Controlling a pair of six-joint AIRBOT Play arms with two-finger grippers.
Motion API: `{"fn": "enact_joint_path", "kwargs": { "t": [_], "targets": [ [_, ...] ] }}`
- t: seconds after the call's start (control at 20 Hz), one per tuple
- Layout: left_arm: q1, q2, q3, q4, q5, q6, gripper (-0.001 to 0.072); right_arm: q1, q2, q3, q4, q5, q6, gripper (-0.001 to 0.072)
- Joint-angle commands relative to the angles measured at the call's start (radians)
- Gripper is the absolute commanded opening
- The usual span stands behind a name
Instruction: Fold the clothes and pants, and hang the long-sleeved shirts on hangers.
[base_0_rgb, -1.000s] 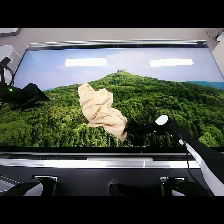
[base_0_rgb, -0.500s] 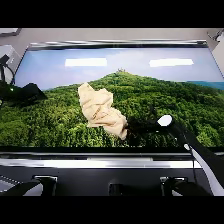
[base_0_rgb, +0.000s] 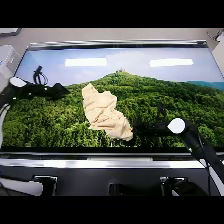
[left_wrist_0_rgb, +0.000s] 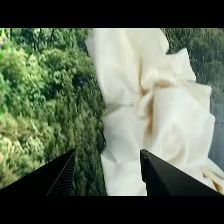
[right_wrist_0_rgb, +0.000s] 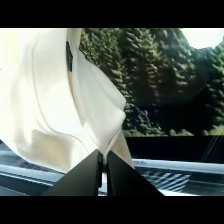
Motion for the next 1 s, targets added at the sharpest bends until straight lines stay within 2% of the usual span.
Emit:
{"fn": "enact_joint_path", "kwargs": {
  "t": [0.0,0.35,0.55,0.85,0.9,0.95],
  "targets": [
    [0.003,-0.224,0.130,-0.133,0.025,0.119,0.0466,0.000,0.031,0.000,-0.020,0.048,0.019,0.0033],
    [-0.096,-0.426,0.403,-0.132,-0.023,0.121,0.0466,0.000,0.031,0.000,-0.021,0.046,0.032,0.0033],
    [-0.115,-0.467,0.409,-0.129,-0.020,0.077,0.0466,0.000,0.031,0.000,-0.019,0.028,0.046,0.0033],
    [-0.137,-0.481,0.409,-0.131,-0.007,0.078,0.0459,0.000,0.032,0.000,-0.010,0.027,0.050,0.0033],
    [-0.142,-0.481,0.409,-0.131,0.000,0.078,0.0386,0.000,0.032,0.000,-0.010,0.027,0.053,0.0033],
    [-0.148,-0.481,0.409,-0.132,0.004,0.079,0.0172,0.000,0.032,0.000,-0.010,0.026,0.054,0.0033]
  ]
}}
